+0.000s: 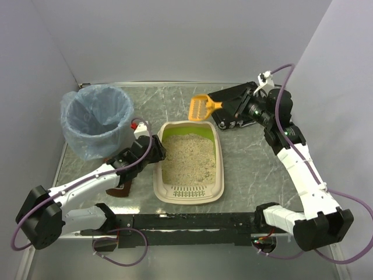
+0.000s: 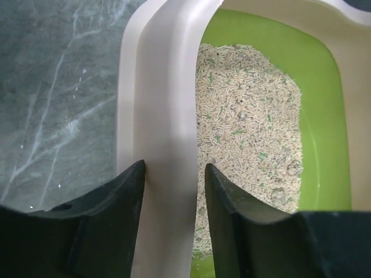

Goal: Clean the litter box

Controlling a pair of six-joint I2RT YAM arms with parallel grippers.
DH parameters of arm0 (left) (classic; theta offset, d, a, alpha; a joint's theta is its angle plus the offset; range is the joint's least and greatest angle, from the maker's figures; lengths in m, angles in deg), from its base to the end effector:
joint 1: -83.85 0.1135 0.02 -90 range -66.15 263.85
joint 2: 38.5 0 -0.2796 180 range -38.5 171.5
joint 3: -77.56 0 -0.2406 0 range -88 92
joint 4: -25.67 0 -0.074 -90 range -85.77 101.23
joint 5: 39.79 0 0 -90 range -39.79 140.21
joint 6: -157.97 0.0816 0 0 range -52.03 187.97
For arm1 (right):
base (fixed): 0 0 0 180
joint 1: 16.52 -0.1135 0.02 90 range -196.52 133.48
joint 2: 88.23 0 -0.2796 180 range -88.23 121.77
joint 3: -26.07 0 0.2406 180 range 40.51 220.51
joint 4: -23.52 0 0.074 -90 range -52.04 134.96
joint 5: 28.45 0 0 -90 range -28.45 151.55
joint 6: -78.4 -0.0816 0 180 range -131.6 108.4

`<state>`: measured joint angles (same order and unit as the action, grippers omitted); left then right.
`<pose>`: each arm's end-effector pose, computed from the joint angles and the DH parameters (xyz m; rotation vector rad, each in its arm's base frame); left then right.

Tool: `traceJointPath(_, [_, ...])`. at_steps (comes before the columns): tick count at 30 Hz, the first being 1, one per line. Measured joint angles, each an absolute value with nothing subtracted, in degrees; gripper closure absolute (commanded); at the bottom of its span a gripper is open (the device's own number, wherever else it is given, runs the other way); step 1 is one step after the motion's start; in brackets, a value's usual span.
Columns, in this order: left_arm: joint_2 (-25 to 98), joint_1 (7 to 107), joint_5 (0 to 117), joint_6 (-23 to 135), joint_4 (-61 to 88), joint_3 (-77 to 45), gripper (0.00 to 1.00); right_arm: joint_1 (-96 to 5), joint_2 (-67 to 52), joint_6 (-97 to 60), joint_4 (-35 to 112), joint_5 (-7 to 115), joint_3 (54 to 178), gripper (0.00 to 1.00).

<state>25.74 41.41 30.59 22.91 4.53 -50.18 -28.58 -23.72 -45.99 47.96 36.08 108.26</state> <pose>0.2105 -0.1554 0.2329 -0.2504 2.1444 -0.5366 0.2621 0.0919 0.4216 -0.0058 1.7752 0.9713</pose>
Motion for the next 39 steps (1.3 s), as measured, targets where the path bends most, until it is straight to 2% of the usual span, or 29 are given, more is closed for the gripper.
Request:
traceJointPath(3, [27.43,41.41,30.63,24.46,4.20,-48.89,0.55,-28.67,-25.03,-41.33,56.92,38.64,108.28,1.00])
traceJointPath(7, [29.79,41.43,30.44,26.91,4.27,-47.36,0.75,-28.69,-27.87,-37.16,64.07,43.16,107.65,1.00])
traceJointPath(9, [31.01,41.39,30.35,28.90,4.45,-45.96,0.77,-28.69,-29.88,-36.00,65.93,44.93,107.14,1.00])
traceJointPath(10, [31.82,41.41,30.42,31.17,4.88,-45.28,0.84,-28.69,-30.93,-35.59,66.45,45.80,106.88,1.00])
traceJointPath(11, [32.48,41.39,30.53,32.85,5.49,-44.95,0.85,-28.67,-31.89,-35.15,67.00,46.26,106.77,1.00])
traceJointPath(15, [34.51,41.50,31.99,42.01,10.74,-44.93,0.91,-28.03,-34.34,-32.63,67.94,44.19,106.99,1.00])
traceJointPath(17, [35.84,41.56,33.45,46.86,13.73,-44.93,0.99,-27.66,-34.36,-31.34,69.25,41.54,107.41,1.00])
traceJointPath(24, [47.65,42.50,47.18,67.69,16.53,-35.10,0.93,-25.58,-32.81,-28.74,74.34,32.58,106.66,1.00])
traceJointPath(27, [54.88,42.61,54.68,74.05,14.26,-26.62,0.80,-25.04,-33.91,-28.04,76.27,31.93,104.76,1.00])
traceJointPath(28, [56.89,42.61,56.82,75.65,13.45,-24.12,0.63,-24.91,-34.15,-27.98,76.79,31.95,104.43,1.00])
traceJointPath(30, [60.39,42.59,60.58,78.40,12.18,-19.67,0.55,-24.71,-34.56,-27.96,77.80,32.28,103.56,1.00])
traceJointPath(31, [61.68,42.59,62.22,79.52,11.92,-18.00,0.40,-24.62,-34.69,-27.96,78.08,32.62,103.12,1.00])
traceJointPath(33, [63.01,42.59,63.94,80.41,11.51,-15.58,0.32,-24.58,-34.80,-27.96,79.19,34.22,102.51,1.00])
traceJointPath(34, [63.19,42.59,64.01,80.59,11.35,-14.84,0.20,-24.56,-34.87,-27.96,79.63,35.44,102.18,1.00])
traceJointPath(35, [63.25,42.59,63.84,80.41,11.40,-14.22,0.14,-24.51,-35.02,-27.96,79.98,36.78,101.90,1.00])
traceJointPath(36, [63.23,42.59,63.40,79.71,11.48,-13.81,0.02,-24.49,-35.24,-27.98,80.13,38.11,101.68,1.00])
traceJointPath(39, [61.96,42.59,58.79,74.36,11.88,-13.74,0.01,-24.36,-36.81,-27.98,79.76,41.56,100.46,1.00])
